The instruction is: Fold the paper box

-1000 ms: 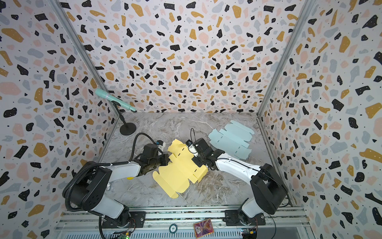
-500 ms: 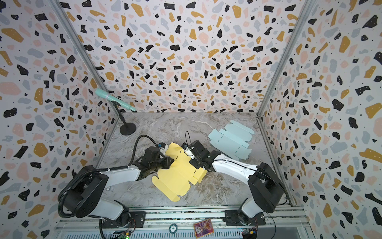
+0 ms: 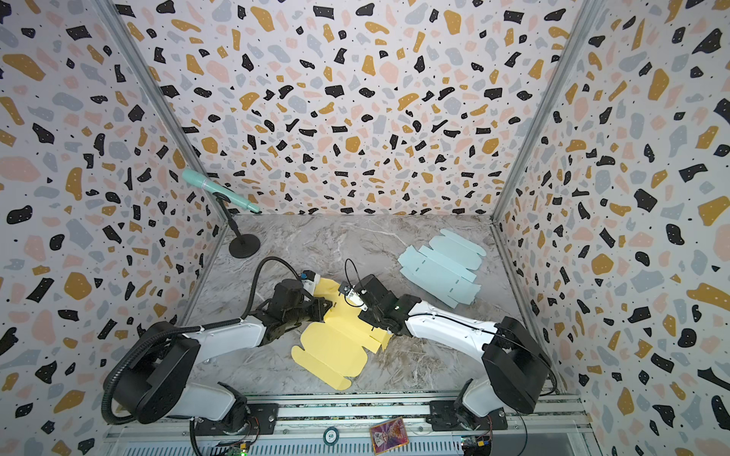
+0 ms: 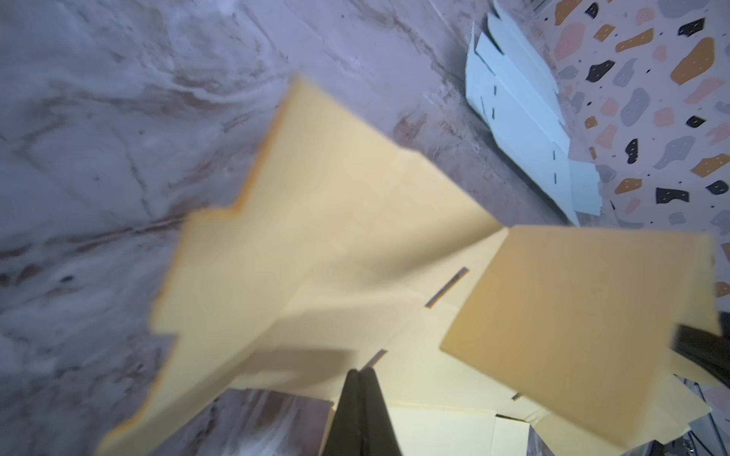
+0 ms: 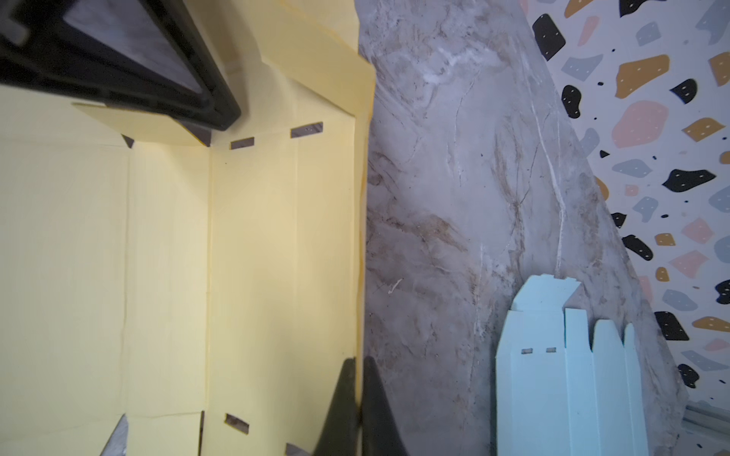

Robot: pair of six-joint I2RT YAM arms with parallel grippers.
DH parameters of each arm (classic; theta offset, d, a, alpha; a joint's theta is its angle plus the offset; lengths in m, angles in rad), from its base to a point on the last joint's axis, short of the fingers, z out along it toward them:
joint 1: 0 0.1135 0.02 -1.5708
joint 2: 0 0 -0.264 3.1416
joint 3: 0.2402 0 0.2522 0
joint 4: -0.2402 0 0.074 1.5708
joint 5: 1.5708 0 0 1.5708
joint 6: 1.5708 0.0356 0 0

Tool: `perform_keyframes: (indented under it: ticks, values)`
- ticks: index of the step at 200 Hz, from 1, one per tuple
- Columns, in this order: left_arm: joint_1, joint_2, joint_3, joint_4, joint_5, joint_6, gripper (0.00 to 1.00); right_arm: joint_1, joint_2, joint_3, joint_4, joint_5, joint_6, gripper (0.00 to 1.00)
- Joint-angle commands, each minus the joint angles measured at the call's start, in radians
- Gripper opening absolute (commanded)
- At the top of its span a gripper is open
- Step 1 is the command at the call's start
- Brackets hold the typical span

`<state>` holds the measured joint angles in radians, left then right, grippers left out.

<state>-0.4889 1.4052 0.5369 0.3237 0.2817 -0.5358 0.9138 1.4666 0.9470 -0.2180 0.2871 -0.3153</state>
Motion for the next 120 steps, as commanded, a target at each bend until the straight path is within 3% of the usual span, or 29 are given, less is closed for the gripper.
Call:
perform_keyframes:
  ticks: [1,59,120]
  values:
    - [0.045,-0.059,-0.002,0.027,0.054,0.025,0.00,0.006,-0.031,-0.009,0.001,0.073,-0.059,0.00]
    - [0.207,-0.122,0.061,-0.025,0.074,0.036,0.00,0.025,0.002,0.004,0.002,0.160,-0.166,0.00]
    - [0.237,0.057,0.175,-0.003,-0.006,0.050,0.00,0.087,0.057,-0.020,0.070,0.262,-0.284,0.00]
